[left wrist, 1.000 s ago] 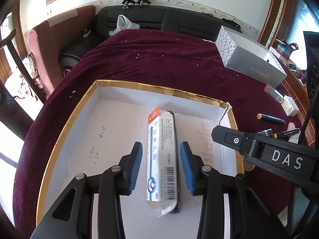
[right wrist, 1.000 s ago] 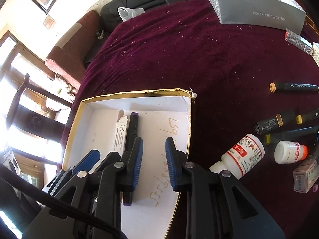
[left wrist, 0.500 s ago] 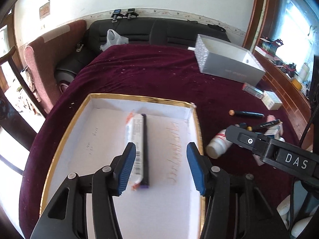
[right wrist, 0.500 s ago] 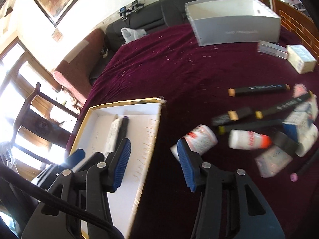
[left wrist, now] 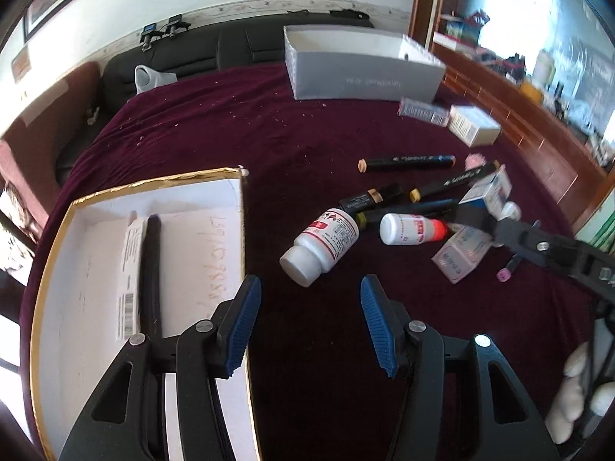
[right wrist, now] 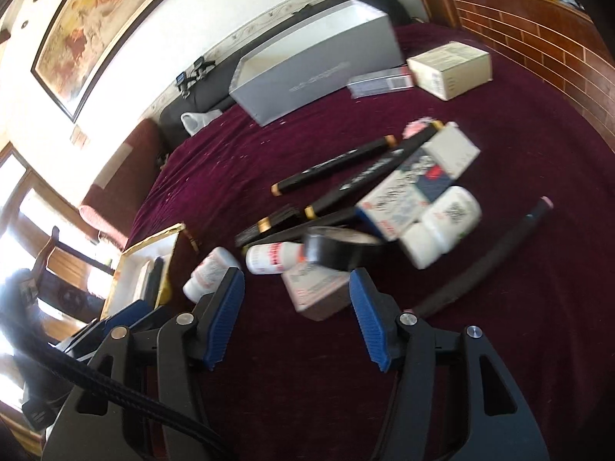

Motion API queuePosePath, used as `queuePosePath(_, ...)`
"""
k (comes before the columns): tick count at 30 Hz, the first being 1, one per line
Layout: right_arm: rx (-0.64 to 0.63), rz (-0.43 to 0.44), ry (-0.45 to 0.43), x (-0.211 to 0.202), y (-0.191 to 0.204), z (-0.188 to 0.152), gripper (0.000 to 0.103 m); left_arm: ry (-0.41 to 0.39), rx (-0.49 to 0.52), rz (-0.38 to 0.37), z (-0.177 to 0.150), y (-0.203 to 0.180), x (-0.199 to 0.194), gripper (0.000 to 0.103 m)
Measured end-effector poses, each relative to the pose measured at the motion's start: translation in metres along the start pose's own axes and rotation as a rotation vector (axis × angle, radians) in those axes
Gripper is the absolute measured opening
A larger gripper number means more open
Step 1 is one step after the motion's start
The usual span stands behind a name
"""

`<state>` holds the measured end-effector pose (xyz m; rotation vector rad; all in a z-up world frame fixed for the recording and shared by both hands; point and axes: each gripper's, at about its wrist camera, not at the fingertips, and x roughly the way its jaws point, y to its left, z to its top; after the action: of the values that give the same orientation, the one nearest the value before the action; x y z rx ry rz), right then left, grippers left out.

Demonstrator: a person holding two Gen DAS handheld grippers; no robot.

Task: Organize objects
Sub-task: 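Grasp the white medicine bottle with the left gripper while the right grasps a small box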

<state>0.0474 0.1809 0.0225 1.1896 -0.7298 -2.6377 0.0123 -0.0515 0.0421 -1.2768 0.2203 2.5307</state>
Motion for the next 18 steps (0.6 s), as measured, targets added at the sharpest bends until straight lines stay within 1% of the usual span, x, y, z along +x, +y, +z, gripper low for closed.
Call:
queuePosePath(4, -0.001, 0.008, -0.037, -0.003, -0.013, 0.002, 0.056, 0.03, 0.076, 0.089, 0.012, -0.014, 0.024, 0.048)
queuePosePath(6, 0.014, 0.032, -0.036, 0.0, -0.018, 0.001, 0.056, 0.041, 0.103, 0.125, 0.017, -0.021, 0.036, 0.048)
queuePosePath(8, 0.034, 0.058, -0.025, 0.002, -0.023, 0.001, 0.056, 0.065, 0.115, 0.134, 0.022, -0.024, 0.048, 0.048)
queuePosePath(10, 0.04, 0.065, -0.022, 0.006, -0.027, 0.0, 0.056, 0.094, 0.116, 0.135, 0.026, -0.028, 0.06, 0.048)
queuePosePath(13, 0.039, 0.069, -0.023, 0.01, -0.029, 0.0, 0.056, 0.125, 0.132, 0.162, 0.028, -0.034, 0.074, 0.048)
queuePosePath(17, 0.05, 0.082, -0.025, 0.013, -0.034, 0.0, 0.056, 0.096, 0.159, 0.169, 0.028, -0.043, 0.075, 0.048)
queuePosePath(18, 0.053, 0.083, -0.025, 0.014, -0.035, 0.0, 0.056, 0.097, 0.167, 0.16, 0.028, -0.044, 0.075, 0.043)
